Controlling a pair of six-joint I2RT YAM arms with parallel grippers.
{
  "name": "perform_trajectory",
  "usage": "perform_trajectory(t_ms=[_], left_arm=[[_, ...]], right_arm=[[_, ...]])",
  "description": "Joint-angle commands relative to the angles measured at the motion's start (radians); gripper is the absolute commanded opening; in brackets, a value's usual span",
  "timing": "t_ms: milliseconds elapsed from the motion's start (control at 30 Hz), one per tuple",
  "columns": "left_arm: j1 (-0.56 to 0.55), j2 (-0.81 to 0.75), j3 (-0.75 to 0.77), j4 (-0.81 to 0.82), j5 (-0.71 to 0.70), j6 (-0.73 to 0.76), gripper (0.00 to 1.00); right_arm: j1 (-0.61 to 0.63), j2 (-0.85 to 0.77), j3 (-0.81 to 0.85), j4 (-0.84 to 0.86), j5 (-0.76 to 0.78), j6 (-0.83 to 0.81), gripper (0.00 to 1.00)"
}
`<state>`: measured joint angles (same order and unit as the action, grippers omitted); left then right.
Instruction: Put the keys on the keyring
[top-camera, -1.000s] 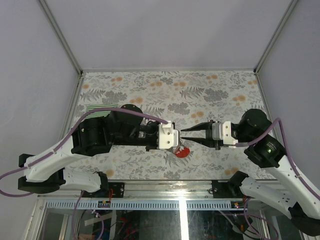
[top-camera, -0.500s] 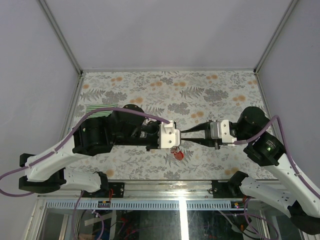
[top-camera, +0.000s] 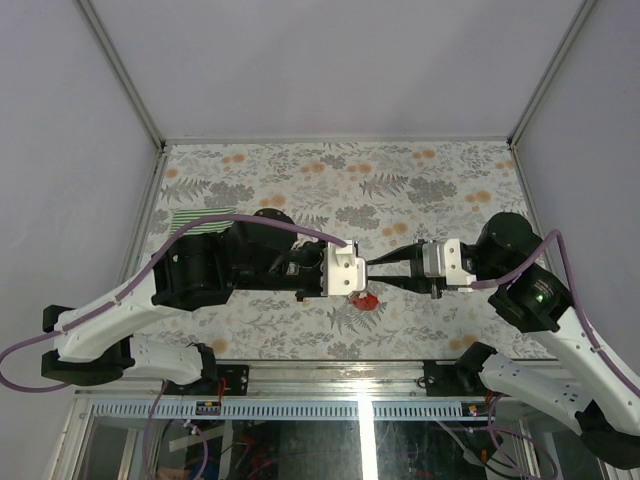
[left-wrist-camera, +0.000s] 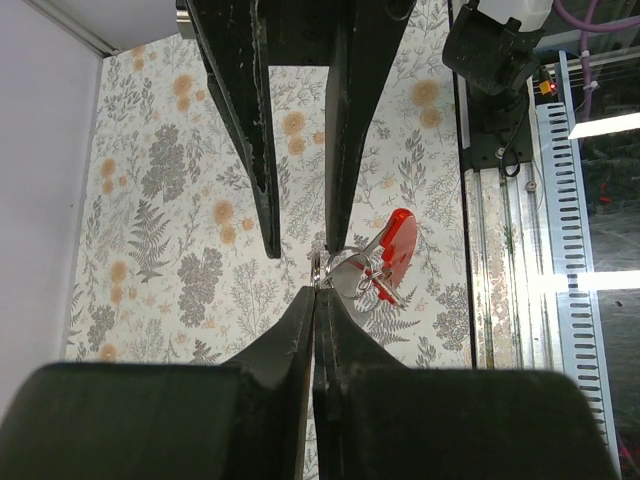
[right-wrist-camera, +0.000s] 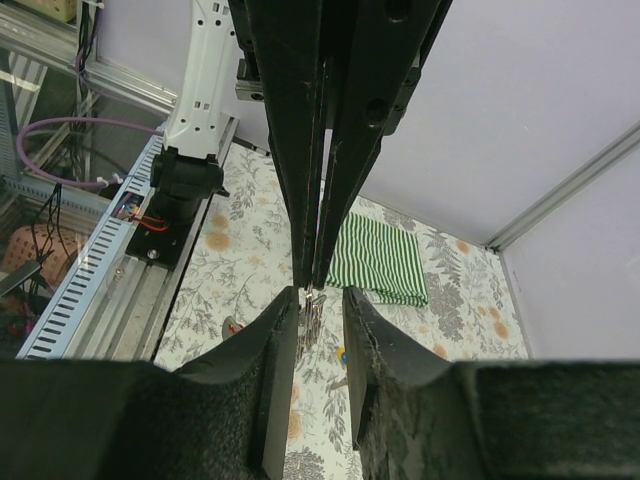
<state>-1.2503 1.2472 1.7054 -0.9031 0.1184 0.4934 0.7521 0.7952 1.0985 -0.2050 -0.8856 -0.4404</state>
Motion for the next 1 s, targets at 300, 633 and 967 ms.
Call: perform_trajectory(t_ms=[300,633,967], left_arm=[[-0.004,0.003,0.04,0.033,-0.02,-0.004,0.0],[-0.004,-0.006,0.027,0.046,-0.023,0.002,0.0],[-0.004,-0.17,-0.179,0.248,0.05,-0.023,0.25]], right_arm=[[0.003,0.039,0.04,-0.002,-0.04,0.013,0.23],[0.003,0.042,0.052,-0.025,-0.023,-0.001,0.0],[0.003,0.059,0.13,-0.113,-0.096,0.066,0.0]])
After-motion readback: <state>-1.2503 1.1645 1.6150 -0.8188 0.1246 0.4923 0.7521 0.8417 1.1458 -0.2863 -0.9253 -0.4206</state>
